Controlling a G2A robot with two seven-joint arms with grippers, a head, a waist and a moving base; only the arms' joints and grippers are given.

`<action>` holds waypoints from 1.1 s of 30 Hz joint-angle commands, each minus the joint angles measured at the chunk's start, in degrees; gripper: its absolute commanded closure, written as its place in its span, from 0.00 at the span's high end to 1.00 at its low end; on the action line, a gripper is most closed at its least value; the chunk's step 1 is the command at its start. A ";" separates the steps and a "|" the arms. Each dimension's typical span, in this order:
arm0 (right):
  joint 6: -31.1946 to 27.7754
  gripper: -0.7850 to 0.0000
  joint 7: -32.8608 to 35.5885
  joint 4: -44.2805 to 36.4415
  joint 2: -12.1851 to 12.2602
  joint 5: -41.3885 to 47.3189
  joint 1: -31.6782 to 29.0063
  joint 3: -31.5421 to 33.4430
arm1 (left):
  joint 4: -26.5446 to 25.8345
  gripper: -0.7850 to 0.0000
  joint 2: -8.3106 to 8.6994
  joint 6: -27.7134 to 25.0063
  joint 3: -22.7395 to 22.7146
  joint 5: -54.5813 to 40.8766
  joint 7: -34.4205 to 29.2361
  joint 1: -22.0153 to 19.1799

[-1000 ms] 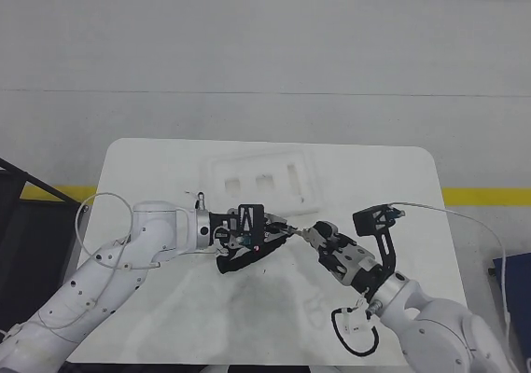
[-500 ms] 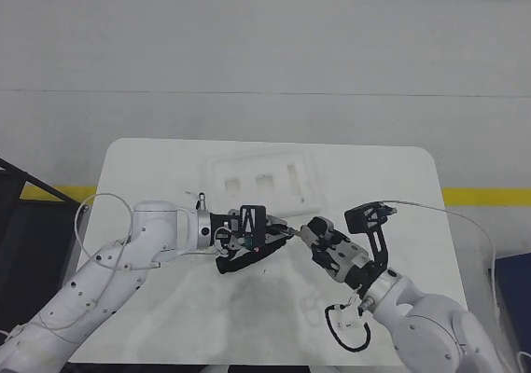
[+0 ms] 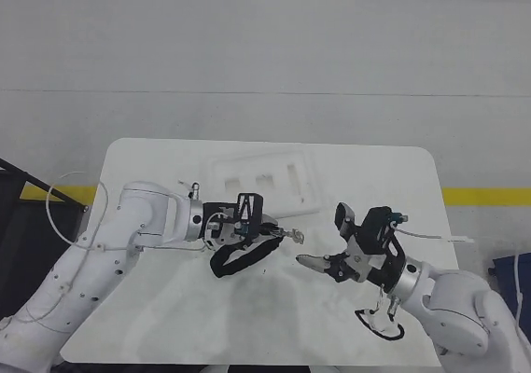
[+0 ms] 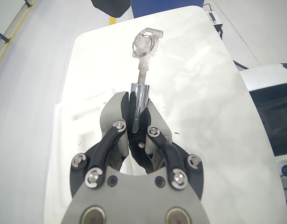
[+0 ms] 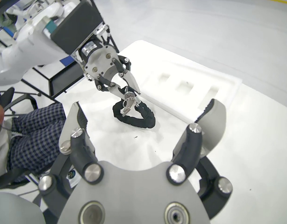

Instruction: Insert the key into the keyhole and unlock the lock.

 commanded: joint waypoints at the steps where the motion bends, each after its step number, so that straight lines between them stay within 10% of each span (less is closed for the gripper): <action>1: -4.97 1.00 -1.20 1.54 0.17 -2.23 0.67 0.27 | -0.35 0.00 0.60 0.02 1.41 -6.20 -6.50 -1.87; 12: -8.93 1.00 -8.45 2.46 0.26 -17.79 2.30 -0.99 | 0.77 0.00 3.14 0.02 6.71 -31.46 -28.25 -11.41; 33: -20.36 1.00 -8.84 0.67 1.24 -29.12 2.37 -3.44 | -0.45 0.00 2.93 4.67 8.35 -32.98 -30.21 -11.80</action>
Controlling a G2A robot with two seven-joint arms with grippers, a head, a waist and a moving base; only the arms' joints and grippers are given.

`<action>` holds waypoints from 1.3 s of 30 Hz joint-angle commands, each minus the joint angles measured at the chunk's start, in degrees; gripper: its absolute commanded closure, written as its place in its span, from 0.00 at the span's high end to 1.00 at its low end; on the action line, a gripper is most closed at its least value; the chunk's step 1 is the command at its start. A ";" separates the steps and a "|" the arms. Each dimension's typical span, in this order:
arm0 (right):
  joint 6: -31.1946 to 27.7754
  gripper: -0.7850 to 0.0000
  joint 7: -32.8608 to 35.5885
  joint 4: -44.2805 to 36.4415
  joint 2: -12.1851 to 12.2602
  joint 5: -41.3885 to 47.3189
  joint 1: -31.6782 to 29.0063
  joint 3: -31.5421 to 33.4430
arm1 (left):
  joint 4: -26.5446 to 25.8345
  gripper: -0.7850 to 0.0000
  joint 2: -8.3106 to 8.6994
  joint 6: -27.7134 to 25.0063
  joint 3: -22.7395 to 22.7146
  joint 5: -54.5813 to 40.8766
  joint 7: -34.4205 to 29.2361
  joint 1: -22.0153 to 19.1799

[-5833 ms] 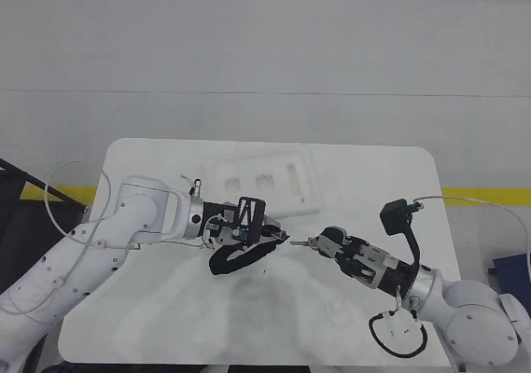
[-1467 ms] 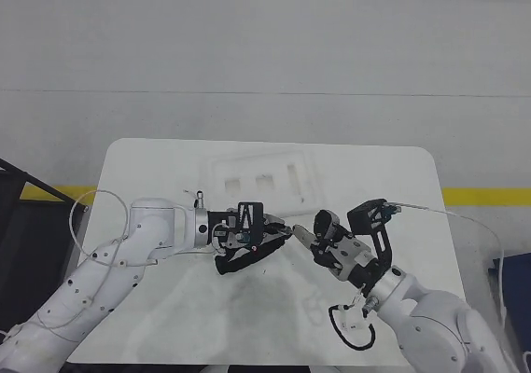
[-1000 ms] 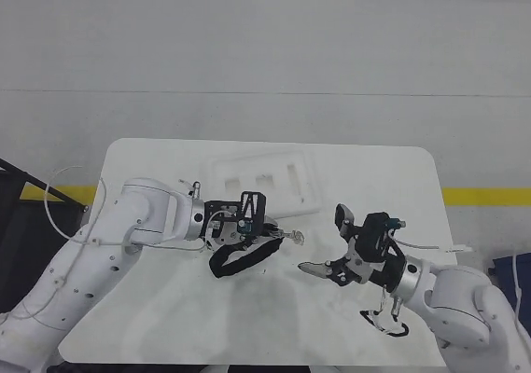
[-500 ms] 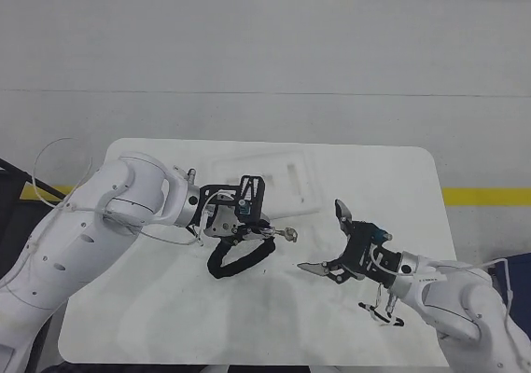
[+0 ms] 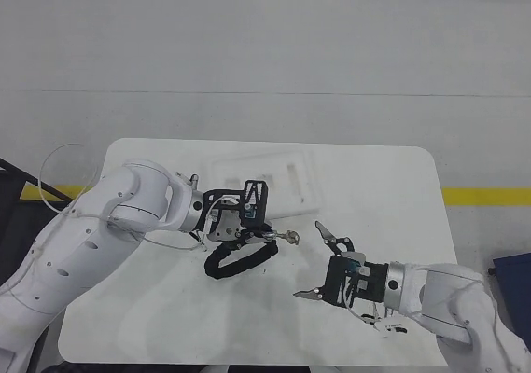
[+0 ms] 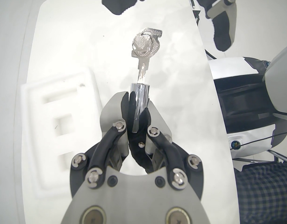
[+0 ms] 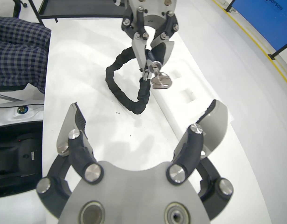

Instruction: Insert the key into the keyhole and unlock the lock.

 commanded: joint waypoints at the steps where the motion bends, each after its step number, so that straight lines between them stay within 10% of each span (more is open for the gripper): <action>1: 0.17 1.00 -0.45 -0.37 0.10 -0.75 -0.52 0.06 | 0.00 0.00 -0.36 1.11 0.75 -0.58 -0.44 -0.91; 33: 0.31 1.00 -6.11 -1.49 1.25 -14.01 2.50 -1.01 | 4.95 0.00 -3.49 -1.95 6.80 1.17 -0.68 -5.81; 36: 0.60 0.47 -9.01 -1.50 1.38 -17.61 2.74 -1.20 | 4.69 0.00 -3.46 -2.39 7.44 0.74 -0.32 -5.80; 39: 1.06 0.41 -11.03 -1.31 1.45 -20.52 2.97 -1.97 | 4.63 0.00 -3.41 -2.75 8.18 0.67 0.04 -6.07</action>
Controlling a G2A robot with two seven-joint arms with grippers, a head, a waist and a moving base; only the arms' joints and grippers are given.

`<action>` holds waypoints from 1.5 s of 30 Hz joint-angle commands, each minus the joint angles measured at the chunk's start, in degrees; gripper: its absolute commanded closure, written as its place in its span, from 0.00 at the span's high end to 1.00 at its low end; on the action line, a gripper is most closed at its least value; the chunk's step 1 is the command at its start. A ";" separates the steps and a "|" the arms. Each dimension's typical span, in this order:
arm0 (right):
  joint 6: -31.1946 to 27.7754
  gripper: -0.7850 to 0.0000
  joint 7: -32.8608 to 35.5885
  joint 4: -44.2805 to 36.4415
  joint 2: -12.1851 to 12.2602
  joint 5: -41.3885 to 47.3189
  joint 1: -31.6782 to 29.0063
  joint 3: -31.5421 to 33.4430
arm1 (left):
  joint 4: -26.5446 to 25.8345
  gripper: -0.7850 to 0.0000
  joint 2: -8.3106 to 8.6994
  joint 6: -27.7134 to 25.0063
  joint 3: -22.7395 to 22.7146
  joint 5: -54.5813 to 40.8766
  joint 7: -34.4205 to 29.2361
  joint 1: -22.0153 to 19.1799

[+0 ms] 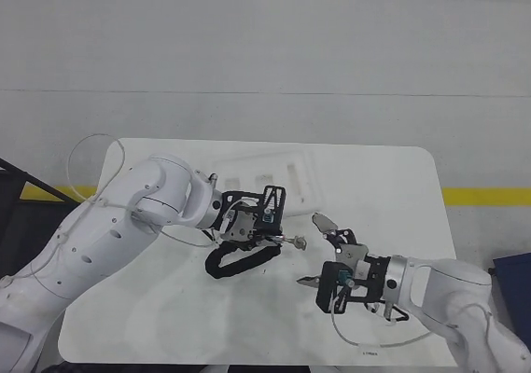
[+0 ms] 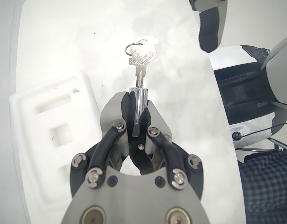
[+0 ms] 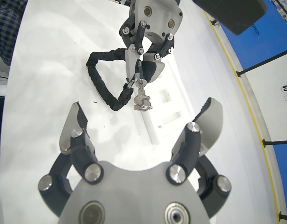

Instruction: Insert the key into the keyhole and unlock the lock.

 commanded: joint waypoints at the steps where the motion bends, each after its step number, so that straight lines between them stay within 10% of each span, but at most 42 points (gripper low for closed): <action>1: 0.32 0.40 -1.31 0.13 0.04 -1.80 0.12 -0.62 | -0.01 0.00 0.04 -0.20 0.49 -0.06 0.22 -0.27; 15: 3.98 0.08 -4.41 1.51 0.09 -3.29 -0.65 -1.70 | 0.91 0.00 0.32 -1.08 1.78 -1.91 1.10 -1.40; 40: 13.58 0.00 31.79 13.82 -0.41 61.43 8.57 -5.15 | -0.44 0.00 0.77 -1.33 0.31 1.91 3.24 -0.30; 42: 14.02 0.29 33.07 14.11 -0.35 64.23 9.45 -5.18 | -0.62 0.00 0.86 -1.33 0.17 2.33 3.50 -0.10; 43: 13.71 0.95 33.23 14.40 -0.35 65.90 9.57 -5.36 | -0.63 0.00 0.91 -1.33 0.08 2.49 3.66 0.01; 45: 12.92 1.00 32.70 15.00 -0.28 68.14 9.70 -4.97 | -0.68 0.00 1.01 -1.33 -0.09 2.74 3.99 0.23</action>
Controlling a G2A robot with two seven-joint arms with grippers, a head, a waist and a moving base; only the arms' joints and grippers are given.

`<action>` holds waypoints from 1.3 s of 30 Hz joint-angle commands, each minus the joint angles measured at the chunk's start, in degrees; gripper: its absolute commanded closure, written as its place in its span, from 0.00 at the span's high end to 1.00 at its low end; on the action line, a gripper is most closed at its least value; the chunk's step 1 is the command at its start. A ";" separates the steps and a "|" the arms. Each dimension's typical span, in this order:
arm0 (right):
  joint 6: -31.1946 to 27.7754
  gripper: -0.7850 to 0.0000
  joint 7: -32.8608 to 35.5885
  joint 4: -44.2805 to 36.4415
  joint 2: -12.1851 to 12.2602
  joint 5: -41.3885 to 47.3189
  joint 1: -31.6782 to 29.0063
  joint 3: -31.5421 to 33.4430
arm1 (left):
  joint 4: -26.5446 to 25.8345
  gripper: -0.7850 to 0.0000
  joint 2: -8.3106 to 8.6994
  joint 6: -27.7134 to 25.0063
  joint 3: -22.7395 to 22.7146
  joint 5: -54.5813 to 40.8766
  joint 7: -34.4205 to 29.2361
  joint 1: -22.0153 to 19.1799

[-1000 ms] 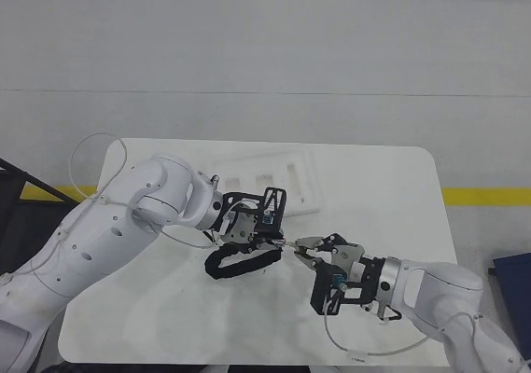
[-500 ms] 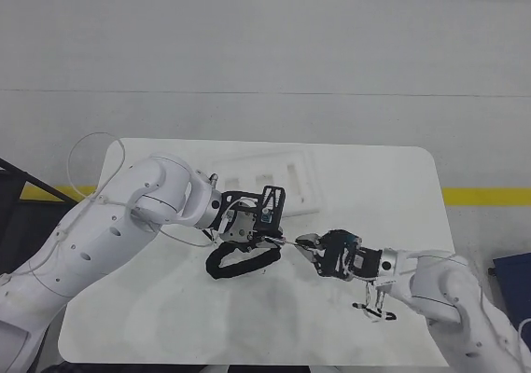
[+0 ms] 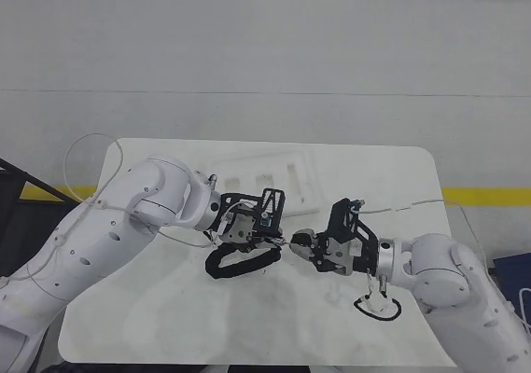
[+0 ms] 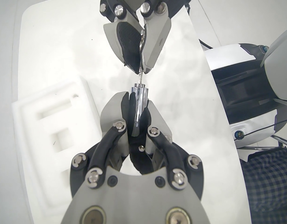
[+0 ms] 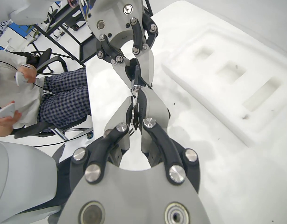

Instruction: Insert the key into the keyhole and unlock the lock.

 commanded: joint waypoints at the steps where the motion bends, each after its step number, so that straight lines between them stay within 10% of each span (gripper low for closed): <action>1: -0.89 1.00 -0.97 0.50 0.12 1.62 -0.13 0.78 | 0.06 0.00 0.12 0.01 -0.25 0.21 0.50 0.28; 11: -9.26 1.00 -17.96 0.30 0.51 -10.34 -8.10 7.32 | 0.83 0.00 1.16 0.01 -3.75 -1.60 6.00 2.74; 21: -4.38 1.00 -26.87 1.02 -0.95 -25.32 -9.04 -0.13 | -1.86 0.00 2.19 0.01 -6.84 -3.19 11.34 5.71; 22: -3.49 0.97 -27.17 1.39 -1.16 -26.12 -8.34 -1.02 | -2.07 0.00 2.22 0.01 -6.80 -3.23 11.46 5.80; 24: -2.47 0.49 -28.15 2.07 -1.47 -26.85 -7.34 -2.22 | -2.31 0.00 2.24 0.01 -6.70 -3.30 11.63 5.86; 28: 0.30 0.00 -30.76 2.45 -1.90 -31.00 -6.13 -3.30 | -2.47 0.00 2.26 0.01 -6.35 -3.64 11.93 5.88; 39: 2.93 0.00 -30.87 -1.88 -1.33 -36.63 -10.10 -0.20 | -1.49 0.00 2.58 0.01 -7.27 -3.58 13.34 6.20</action>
